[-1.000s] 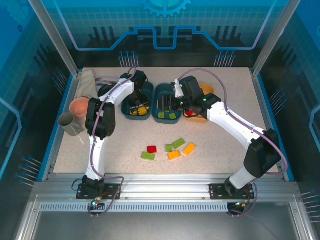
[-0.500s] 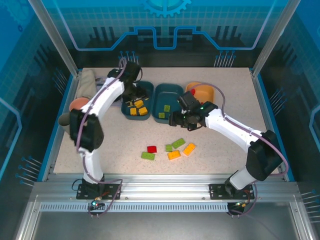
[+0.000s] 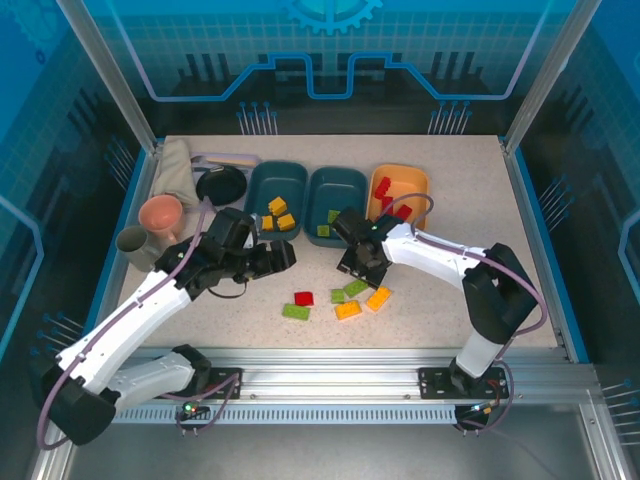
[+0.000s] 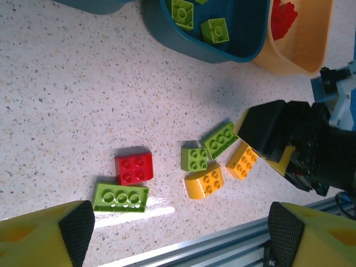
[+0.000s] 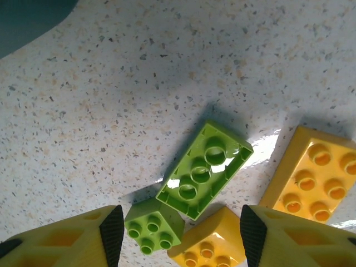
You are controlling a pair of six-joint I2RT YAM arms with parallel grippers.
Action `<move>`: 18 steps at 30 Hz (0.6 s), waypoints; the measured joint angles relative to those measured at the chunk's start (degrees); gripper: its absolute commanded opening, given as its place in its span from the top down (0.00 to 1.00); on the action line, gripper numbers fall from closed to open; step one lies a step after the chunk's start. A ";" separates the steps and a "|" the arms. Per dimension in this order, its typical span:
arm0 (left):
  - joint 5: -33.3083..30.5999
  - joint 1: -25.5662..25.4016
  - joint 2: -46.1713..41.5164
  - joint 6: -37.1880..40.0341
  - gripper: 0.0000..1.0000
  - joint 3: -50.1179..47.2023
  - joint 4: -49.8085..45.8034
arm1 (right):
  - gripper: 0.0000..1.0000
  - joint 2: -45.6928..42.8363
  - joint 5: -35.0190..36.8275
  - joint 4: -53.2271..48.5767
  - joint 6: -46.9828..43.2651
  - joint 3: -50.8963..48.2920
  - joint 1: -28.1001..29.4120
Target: Sort the legos into containers by color
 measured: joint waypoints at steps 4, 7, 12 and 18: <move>0.70 -0.11 -2.71 -0.15 0.14 -0.70 0.37 | 0.37 1.99 -0.74 0.85 3.76 -0.04 -0.13; 1.40 -0.15 -3.10 -0.15 0.14 -0.70 0.90 | 0.36 3.13 -1.60 1.03 6.16 -0.24 -0.26; 1.68 -0.15 -3.13 -0.15 0.14 -0.72 0.94 | 0.36 3.93 -2.69 1.55 9.22 -1.29 -0.33; 2.10 -0.15 -3.13 -0.15 0.14 -0.72 0.94 | 0.38 5.11 -3.80 3.17 11.76 -2.73 -0.55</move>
